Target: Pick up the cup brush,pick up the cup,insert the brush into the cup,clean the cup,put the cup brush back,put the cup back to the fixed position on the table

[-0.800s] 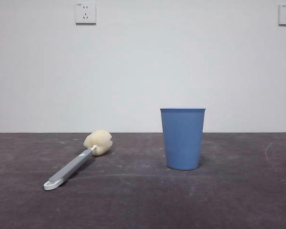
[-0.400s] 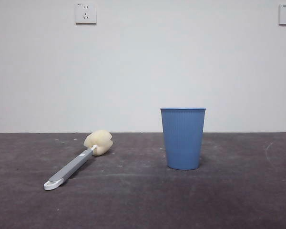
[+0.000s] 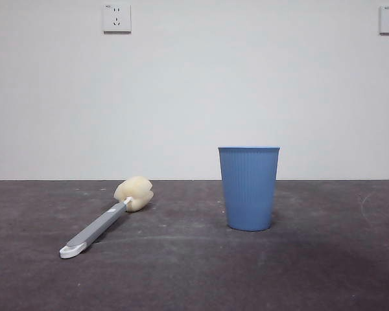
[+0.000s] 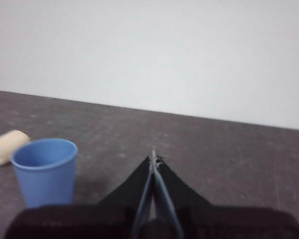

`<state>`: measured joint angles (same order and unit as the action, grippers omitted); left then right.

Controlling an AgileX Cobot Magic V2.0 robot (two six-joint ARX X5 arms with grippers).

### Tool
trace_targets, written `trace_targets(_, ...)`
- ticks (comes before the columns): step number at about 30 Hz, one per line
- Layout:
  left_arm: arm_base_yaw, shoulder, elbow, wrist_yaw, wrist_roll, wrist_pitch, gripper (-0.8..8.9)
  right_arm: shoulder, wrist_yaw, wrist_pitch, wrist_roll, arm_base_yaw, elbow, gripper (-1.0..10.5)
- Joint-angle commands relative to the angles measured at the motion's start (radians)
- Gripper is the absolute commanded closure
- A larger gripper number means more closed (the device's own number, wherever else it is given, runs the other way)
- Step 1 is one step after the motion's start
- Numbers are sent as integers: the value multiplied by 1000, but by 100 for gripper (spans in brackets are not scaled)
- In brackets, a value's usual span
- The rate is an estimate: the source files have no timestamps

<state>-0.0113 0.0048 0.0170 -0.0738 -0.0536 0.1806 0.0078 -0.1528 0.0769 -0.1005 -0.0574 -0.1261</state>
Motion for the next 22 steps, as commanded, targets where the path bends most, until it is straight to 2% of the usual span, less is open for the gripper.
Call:
trace_targets(1,-3,-2,-14,-5,-6,-4,817,-5,6,-9,15,24,25,946)
trace_targets(5,-3,-2,-14,-5,-6,-4,817,-5,7,-9,35,54,72,946)
trace_targets(8,-3,-2,-14,-5,-6,-4,817,-5,6,26,84,68,122,946)
trace_targets(11,-3,-2,-14,-5,-6,-4,817,-5,6,98,77,71,122,946)
trace_targets(22,-3,-2,-14,-5,-6,-5,817,-5,6,92,66,71,122,946)
